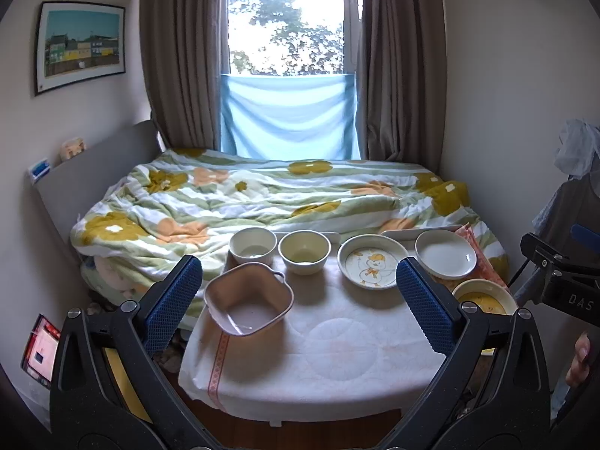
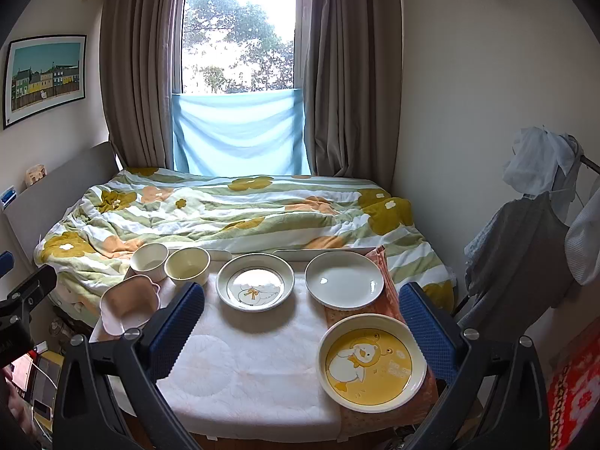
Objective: Organize plates and bowls
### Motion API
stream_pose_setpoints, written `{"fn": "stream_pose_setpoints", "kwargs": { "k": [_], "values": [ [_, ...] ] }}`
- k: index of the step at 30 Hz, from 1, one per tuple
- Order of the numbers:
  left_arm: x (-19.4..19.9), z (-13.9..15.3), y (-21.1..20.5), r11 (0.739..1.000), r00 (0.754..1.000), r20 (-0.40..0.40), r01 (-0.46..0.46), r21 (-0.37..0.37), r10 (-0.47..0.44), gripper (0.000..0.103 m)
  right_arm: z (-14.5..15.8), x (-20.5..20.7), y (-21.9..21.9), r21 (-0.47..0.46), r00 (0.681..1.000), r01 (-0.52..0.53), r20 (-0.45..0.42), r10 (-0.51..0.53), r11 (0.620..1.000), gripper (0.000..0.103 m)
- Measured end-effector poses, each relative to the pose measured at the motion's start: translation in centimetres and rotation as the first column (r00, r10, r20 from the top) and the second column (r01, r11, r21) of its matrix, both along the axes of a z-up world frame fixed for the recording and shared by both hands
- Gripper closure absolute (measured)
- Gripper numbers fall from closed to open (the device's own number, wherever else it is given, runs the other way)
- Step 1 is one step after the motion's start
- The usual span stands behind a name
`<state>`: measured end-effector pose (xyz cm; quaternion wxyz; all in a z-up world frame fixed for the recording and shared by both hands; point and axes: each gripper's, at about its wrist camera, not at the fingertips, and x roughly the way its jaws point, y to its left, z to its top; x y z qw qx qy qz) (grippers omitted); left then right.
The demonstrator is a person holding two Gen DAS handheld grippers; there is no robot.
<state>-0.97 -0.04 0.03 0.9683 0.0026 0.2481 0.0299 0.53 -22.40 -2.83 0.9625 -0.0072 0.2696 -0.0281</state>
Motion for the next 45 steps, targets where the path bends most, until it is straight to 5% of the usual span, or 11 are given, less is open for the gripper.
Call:
{"fn": "stream_pose_setpoints", "kwargs": {
  "k": [14, 23, 28, 34, 41, 45],
  "values": [
    [0.6, -0.2, 0.3, 1.000, 1.000, -0.017, 0.020, -0.008, -0.020, 0.000, 0.3, 0.5, 0.5, -0.003, 1.000, 0.004, 0.003, -0.004, 1.000, 0.000],
    [6.2, -2.2, -1.6, 0.982, 0.971, -0.146, 0.185, -0.035, -0.188, 0.000, -1.4, 0.9, -2.2, 0.040, 0.992, 0.111, -0.055, -0.109, 0.993, 0.000],
    [10.5, -5.5, -6.3, 0.940, 0.910, -0.238, 0.334, -0.068, -0.341, 0.000, -5.2, 0.4, -6.5, 0.093, 0.971, 0.199, -0.153, -0.184, 0.976, 0.000],
    [14.5, -12.1, -15.0, 0.883, 0.805, -0.368, 0.455, -0.120, -0.465, 0.000, -11.4, 0.7, -14.0, 0.218, 0.938, 0.283, -0.265, -0.222, 0.934, 0.000],
    [18.0, -20.5, -23.6, 0.836, 0.667, -0.532, 0.523, -0.166, -0.523, 0.006, -19.8, 2.9, -21.6, 0.395, 0.898, 0.338, -0.406, -0.168, 0.854, 0.039],
    [19.4, -24.2, -25.8, 0.824, 0.598, -0.600, 0.529, -0.203, -0.532, 0.022, -23.3, 4.3, -23.0, 0.446, 0.887, 0.307, -0.454, -0.084, 0.841, 0.056]
  ]
}}
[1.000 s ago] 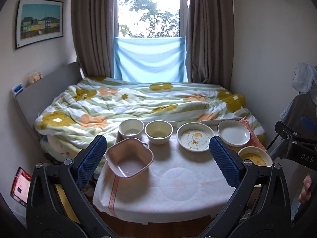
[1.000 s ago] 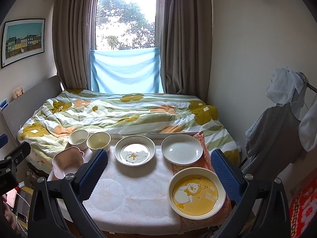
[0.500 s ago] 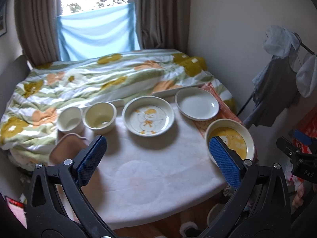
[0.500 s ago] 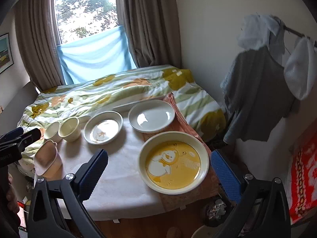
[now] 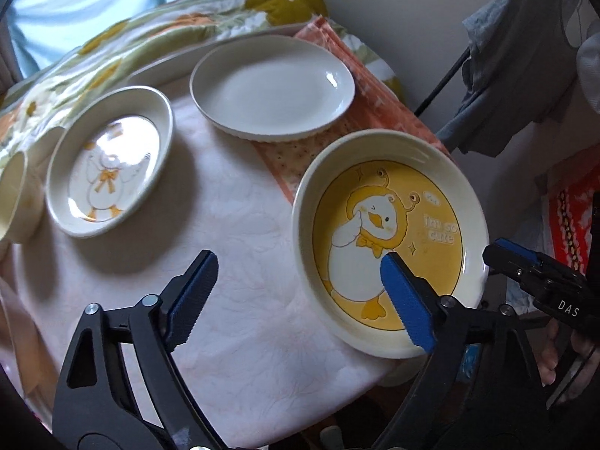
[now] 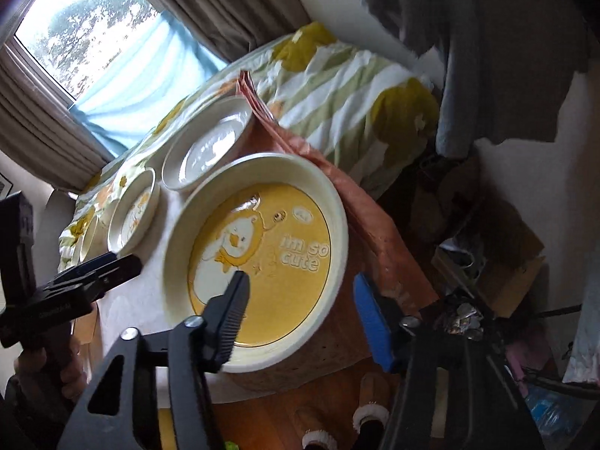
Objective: Organize plates and bowls
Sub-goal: 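Grasp the rim of the large yellow 'im so cute' plate with both grippers, then lift the yellow plate with both grippers and carry it toward the pink basin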
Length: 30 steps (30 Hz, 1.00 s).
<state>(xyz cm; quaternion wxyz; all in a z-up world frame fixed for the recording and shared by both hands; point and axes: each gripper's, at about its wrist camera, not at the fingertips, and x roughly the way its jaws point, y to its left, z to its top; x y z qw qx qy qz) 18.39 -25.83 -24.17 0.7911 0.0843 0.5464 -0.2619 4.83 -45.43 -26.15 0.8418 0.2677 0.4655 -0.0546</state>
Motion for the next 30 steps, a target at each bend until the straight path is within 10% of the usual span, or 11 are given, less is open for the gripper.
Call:
{"fn": "stream_pose_setpoints", "kwargs": {
  "k": [12, 30],
  "values": [
    [1.7, -4.2, -1.7, 0.999, 0.994, -0.110, 0.006, 0.037, -0.002, 0.079, -3.5, 3.2, -2.0, 0.040, 0.995, -0.092, -0.029, 0.093, 0.995, 0.088],
    [0.9, -3.3, -3.2, 0.997, 1.000, -0.023, -0.004, 0.074, 0.006, 0.084, -2.7, 4.6, -2.0, -0.038, 0.981, -0.192, -0.047, 0.190, 0.981, 0.091]
  ]
}}
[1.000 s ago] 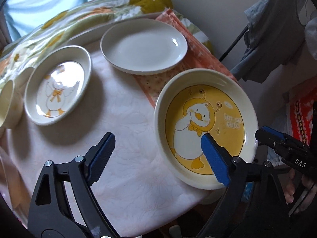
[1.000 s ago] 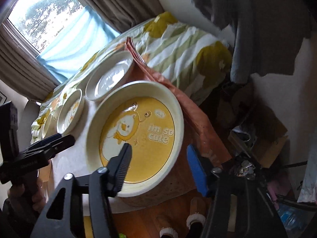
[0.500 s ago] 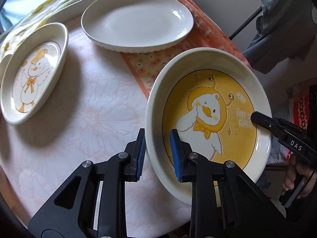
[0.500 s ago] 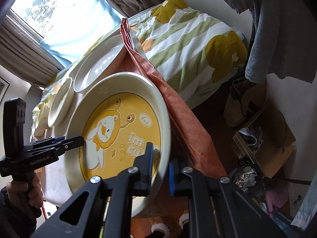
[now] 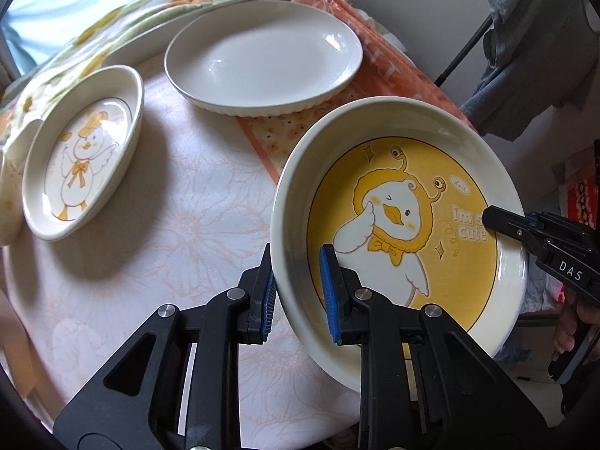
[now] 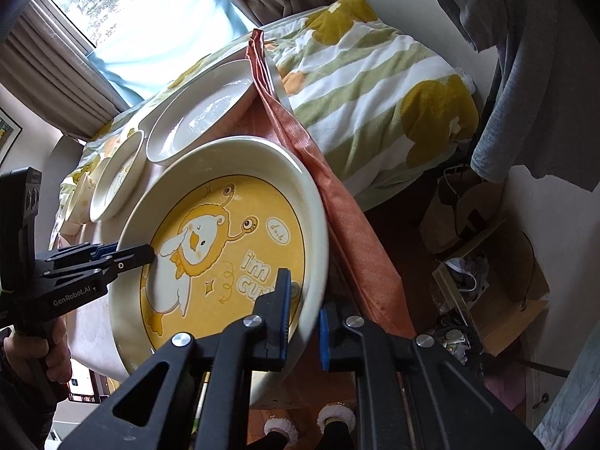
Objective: Organize plates and bowls
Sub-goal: 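Lift the yellow plate with both grippers and carry it toward the pink basin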
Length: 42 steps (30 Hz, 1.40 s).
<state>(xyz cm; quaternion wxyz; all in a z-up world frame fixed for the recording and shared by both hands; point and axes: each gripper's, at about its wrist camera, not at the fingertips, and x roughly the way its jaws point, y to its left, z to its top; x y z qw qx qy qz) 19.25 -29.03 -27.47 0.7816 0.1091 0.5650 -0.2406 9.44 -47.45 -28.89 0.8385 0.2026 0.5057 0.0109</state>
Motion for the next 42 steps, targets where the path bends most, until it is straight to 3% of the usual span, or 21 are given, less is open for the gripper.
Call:
{"fn": "stream_pose_setpoints", "kwargs": {
  "k": [6, 11, 15, 20, 26, 34, 42],
  "values": [
    [-0.2, 1.9, 1.6, 0.998, 0.998, 0.029, -0.049, -0.027, 0.050, 0.084, 1.4, 0.5, 0.8, -0.021, 0.998, -0.057, 0.034, 0.058, 0.998, 0.091],
    [-1.2, 4.5, 5.5, 0.989, 0.988, 0.055, -0.141, -0.049, 0.144, 0.084, 4.1, 1.4, 3.1, -0.047, 0.987, -0.141, 0.075, 0.144, 0.989, 0.091],
    [-2.3, 6.0, 9.8, 0.968, 0.966, 0.079, -0.245, -0.044, 0.248, 0.084, 5.6, 2.6, 6.0, -0.049, 0.968, -0.234, 0.086, 0.237, 0.971, 0.091],
    [-3.7, 7.0, 15.6, 0.926, 0.921, 0.097, -0.375, -0.038, 0.377, 0.084, 6.0, 4.3, 11.1, -0.040, 0.922, -0.374, 0.092, 0.376, 0.927, 0.090],
    [-4.6, 6.2, 22.4, 0.881, 0.876, 0.092, -0.473, -0.023, 0.473, 0.084, 5.1, 5.7, 17.7, -0.030, 0.873, -0.480, 0.084, 0.480, 0.877, 0.090],
    [-5.2, 3.0, 29.6, 0.826, 0.824, 0.061, -0.562, -0.028, 0.563, 0.084, 2.5, 6.9, 25.1, -0.029, 0.832, -0.552, 0.040, 0.553, 0.833, 0.090],
    [-5.0, -0.1, 33.2, 0.808, 0.808, 0.026, -0.588, -0.041, 0.589, 0.084, -0.1, 7.7, 28.9, -0.041, 0.822, -0.568, 0.005, 0.569, 0.822, 0.090]
  ]
}}
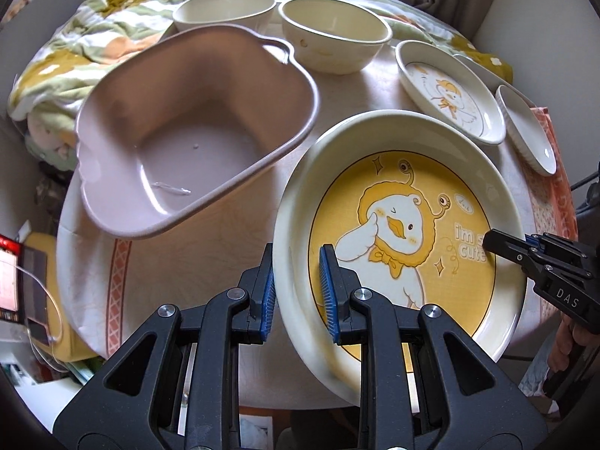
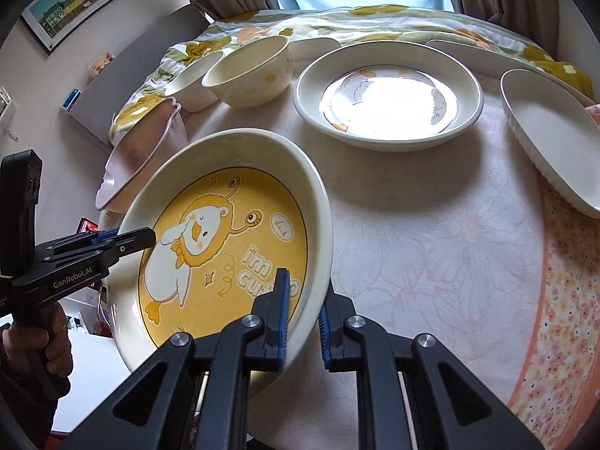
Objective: Organize plates and bowls
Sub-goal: 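Lift the yellow plate with both grippers and carry it toward the pink basin, then lower the yellow plate onto the table and open both grippers, then move both grippers to the white round plate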
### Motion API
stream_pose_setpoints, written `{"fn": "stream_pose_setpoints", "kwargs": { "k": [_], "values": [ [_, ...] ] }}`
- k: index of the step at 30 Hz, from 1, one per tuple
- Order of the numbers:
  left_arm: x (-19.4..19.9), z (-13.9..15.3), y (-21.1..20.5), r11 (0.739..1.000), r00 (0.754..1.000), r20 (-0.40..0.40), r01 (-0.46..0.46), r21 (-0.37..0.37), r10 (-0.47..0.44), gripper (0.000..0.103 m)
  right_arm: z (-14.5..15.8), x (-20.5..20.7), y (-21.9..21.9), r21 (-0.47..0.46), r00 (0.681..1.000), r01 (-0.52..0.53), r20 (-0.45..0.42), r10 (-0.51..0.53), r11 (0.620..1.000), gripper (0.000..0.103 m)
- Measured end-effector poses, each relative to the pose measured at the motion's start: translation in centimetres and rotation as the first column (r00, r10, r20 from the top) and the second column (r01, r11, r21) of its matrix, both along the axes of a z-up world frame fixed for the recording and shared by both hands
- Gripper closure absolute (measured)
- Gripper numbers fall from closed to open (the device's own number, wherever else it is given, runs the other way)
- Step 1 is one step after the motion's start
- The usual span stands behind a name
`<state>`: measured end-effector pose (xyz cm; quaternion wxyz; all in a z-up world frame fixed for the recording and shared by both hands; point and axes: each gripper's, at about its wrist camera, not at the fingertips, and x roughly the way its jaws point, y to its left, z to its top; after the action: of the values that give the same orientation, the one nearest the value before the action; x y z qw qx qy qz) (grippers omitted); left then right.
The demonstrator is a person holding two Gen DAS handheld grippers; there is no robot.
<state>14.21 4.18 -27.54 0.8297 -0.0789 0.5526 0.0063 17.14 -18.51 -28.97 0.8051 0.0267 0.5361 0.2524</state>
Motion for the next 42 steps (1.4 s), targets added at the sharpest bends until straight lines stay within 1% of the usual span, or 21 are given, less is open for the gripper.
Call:
{"fn": "stream_pose_setpoints", "kwargs": {
  "k": [5, 7, 11, 14, 18, 23, 24, 25, 26, 27, 28, 29, 30, 31, 33, 35, 37, 39, 42],
  "values": [
    [-0.1, -1.2, 0.4, 1.000, 1.000, 0.004, -0.012, -0.022, 0.012, 0.084, -0.6, 0.2, 0.5, -0.027, 1.000, 0.006, 0.007, -0.006, 1.000, 0.090],
    [-0.2, -1.2, 0.3, 1.000, 1.000, 0.018, -0.006, -0.014, 0.006, 0.084, -0.8, 0.2, 0.5, -0.023, 1.000, 0.013, 0.007, -0.012, 1.000, 0.090],
    [0.0, -1.1, 0.0, 1.000, 1.000, 0.022, 0.014, 0.004, -0.014, 0.084, -1.2, 0.3, 0.5, -0.005, 0.999, 0.034, -0.017, -0.034, 0.999, 0.089],
    [0.0, -1.1, -0.1, 1.000, 1.000, 0.019, 0.022, 0.013, -0.022, 0.084, -1.2, 0.1, 0.8, -0.024, 0.999, 0.032, -0.014, -0.032, 0.999, 0.088],
    [0.1, -0.9, -0.1, 1.000, 1.000, 0.018, 0.019, 0.011, -0.019, 0.084, -1.1, 0.1, 0.5, -0.022, 0.998, 0.051, -0.028, -0.052, 0.998, 0.087],
    [0.1, -0.4, -0.3, 0.999, 0.999, 0.029, 0.022, 0.038, -0.023, 0.083, -1.0, 0.0, 0.8, -0.051, 0.999, 0.052, -0.012, -0.053, 0.997, 0.087],
    [0.2, -0.4, -0.5, 0.999, 0.999, 0.027, 0.021, 0.046, -0.023, 0.083, -1.0, 0.0, 0.9, -0.057, 0.999, 0.051, -0.008, -0.052, 0.997, 0.087],
    [0.2, -0.3, -0.6, 0.998, 0.999, 0.026, 0.024, 0.052, -0.025, 0.080, -1.0, -0.1, 0.9, -0.063, 0.999, 0.053, -0.003, -0.053, 0.997, 0.087],
    [0.2, -0.3, -0.6, 0.998, 0.999, 0.024, 0.024, 0.059, -0.026, 0.076, -0.9, -0.1, 0.9, -0.066, 0.998, 0.057, 0.003, -0.057, 0.996, 0.085],
    [0.3, -0.3, -0.7, 0.997, 0.999, 0.022, 0.022, 0.068, -0.023, 0.061, -0.8, -0.1, 0.9, -0.064, 0.998, 0.062, 0.010, -0.061, 0.996, 0.081],
    [0.2, -0.3, -0.7, 0.997, 1.000, 0.024, 0.019, 0.077, -0.020, 0.033, -0.6, -0.2, 0.9, -0.062, 0.998, 0.068, 0.019, -0.067, 0.996, 0.066],
    [0.2, -0.2, -0.8, 0.996, 0.999, 0.034, 0.014, 0.086, -0.017, 0.020, -0.5, -0.2, 0.8, -0.060, 0.997, 0.075, 0.030, -0.073, 0.995, 0.038],
    [0.0, 0.0, -0.7, 0.996, 0.999, 0.051, 0.008, 0.092, -0.013, 0.007, -0.4, -0.3, 0.7, -0.055, 0.996, 0.081, 0.040, -0.079, 0.995, 0.022],
    [-0.2, 0.3, -0.8, 0.995, 0.997, 0.070, 0.005, 0.097, -0.011, 0.004, -0.2, -0.3, 0.7, -0.046, 0.995, 0.085, 0.048, -0.083, 0.995, 0.000],
    [-0.3, 0.5, -0.9, 0.994, 0.997, 0.075, 0.010, 0.112, -0.018, 0.000, 0.1, -0.4, 0.5, -0.037, 0.993, 0.094, 0.071, -0.091, 0.995, 0.000],
    [-0.1, 0.5, -1.2, 0.991, 0.998, 0.060, 0.017, 0.131, -0.025, 0.000, 0.3, -0.4, 0.4, -0.047, 0.991, 0.103, 0.092, -0.098, 0.994, 0.000],
    [-0.3, 0.6, -1.5, 0.992, 0.998, 0.049, 0.025, 0.125, -0.031, 0.000, 0.5, -0.4, 0.2, -0.047, 0.991, 0.103, 0.087, -0.099, 0.994, 0.000],
    [-0.7, 1.4, -1.6, 0.994, 0.998, 0.051, 0.026, 0.109, -0.032, 0.000, 1.1, -0.3, -0.1, -0.045, 0.991, 0.110, 0.081, -0.106, 0.993, 0.000],
    [-0.9, 3.7, -2.3, 0.994, 0.997, 0.075, 0.028, 0.109, -0.036, 0.000, 2.6, -0.5, -0.6, -0.038, 0.989, 0.116, 0.095, -0.112, 0.993, 0.000]
  ]
}}
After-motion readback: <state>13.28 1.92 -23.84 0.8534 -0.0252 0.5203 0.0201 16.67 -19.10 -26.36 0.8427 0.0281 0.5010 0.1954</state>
